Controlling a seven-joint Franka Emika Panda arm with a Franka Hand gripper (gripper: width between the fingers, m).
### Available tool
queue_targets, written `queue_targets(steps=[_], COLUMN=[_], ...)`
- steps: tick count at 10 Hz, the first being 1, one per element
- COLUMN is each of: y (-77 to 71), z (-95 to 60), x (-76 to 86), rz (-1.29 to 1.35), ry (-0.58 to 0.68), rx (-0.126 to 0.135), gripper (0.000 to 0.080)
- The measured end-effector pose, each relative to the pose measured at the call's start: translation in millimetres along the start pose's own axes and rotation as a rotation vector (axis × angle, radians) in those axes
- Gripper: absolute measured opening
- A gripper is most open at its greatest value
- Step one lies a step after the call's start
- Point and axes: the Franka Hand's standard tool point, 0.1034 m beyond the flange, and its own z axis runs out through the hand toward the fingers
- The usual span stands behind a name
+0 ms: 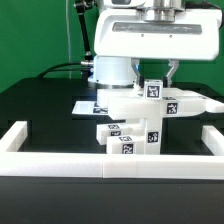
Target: Assemble chair
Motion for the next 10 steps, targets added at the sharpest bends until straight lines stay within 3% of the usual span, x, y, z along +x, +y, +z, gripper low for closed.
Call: queue_targets(steps=[4,10], y=[0.1,0.6], z=[0.0,0.3], x=[0.0,4.0], rz=[0.1,0.585], ry=[0.0,0.007], rx=[0.0,-0.005], gripper=[0.0283,0.0284])
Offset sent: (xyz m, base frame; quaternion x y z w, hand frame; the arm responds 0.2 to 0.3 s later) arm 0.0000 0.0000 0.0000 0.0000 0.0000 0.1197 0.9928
